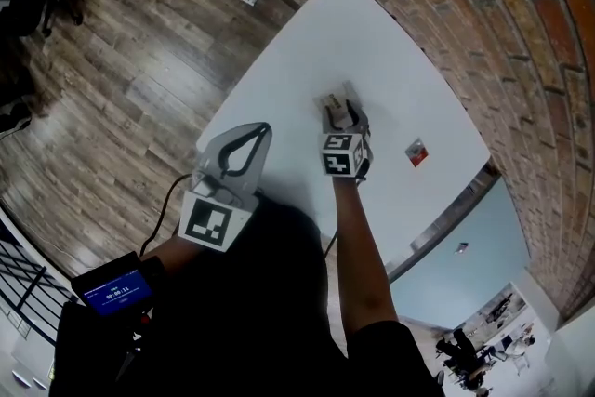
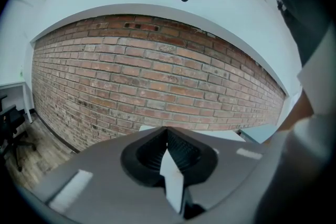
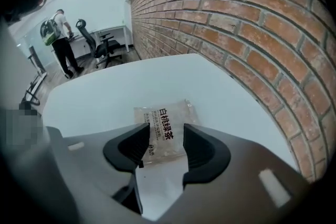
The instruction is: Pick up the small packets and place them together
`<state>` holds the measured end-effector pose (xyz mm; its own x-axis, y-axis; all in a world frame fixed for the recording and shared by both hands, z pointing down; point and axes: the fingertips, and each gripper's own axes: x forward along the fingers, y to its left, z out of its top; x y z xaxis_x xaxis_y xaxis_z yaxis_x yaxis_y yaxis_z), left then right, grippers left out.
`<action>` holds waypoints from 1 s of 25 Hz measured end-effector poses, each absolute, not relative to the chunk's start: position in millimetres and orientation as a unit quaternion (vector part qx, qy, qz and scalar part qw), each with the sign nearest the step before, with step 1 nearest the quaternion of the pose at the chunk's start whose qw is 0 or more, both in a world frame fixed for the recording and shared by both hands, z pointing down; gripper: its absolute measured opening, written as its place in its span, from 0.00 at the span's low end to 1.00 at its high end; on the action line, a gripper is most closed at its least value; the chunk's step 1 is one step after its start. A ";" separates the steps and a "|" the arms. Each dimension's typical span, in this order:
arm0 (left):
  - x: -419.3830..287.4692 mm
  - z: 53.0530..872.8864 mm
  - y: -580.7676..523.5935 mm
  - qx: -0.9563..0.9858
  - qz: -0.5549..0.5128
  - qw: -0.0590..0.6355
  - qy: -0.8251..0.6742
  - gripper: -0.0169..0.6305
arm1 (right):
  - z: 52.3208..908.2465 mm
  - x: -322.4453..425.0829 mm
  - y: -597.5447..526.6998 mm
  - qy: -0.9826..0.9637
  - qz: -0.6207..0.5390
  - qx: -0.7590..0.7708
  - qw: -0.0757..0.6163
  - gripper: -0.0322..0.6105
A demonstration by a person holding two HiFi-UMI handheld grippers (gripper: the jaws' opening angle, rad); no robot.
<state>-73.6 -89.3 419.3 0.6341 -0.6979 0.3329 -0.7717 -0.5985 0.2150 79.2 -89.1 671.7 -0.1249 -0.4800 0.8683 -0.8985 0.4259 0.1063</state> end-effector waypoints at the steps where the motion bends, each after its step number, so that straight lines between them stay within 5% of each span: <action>1: -73.0 418.4 -88.7 0.888 0.106 0.171 -0.415 0.03 | 671.0 81.4 -87.3 -0.718 0.220 0.475 0.458 0.36; 13: -71.3 415.5 -85.3 0.891 0.106 0.163 -0.411 0.03 | 652.7 100.2 -105.0 -0.732 0.223 0.514 0.388 0.38; 25: -76.1 420.0 -85.4 0.887 0.113 0.169 -0.416 0.03 | 672.9 153.9 -108.8 -0.704 0.378 0.530 0.285 0.33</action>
<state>-76.1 -85.4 420.0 0.6286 -0.6990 0.3411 -0.7754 -0.5975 0.2045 153.9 -108.8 672.9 -0.2754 -0.5311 0.8013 -0.9613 0.1519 -0.2297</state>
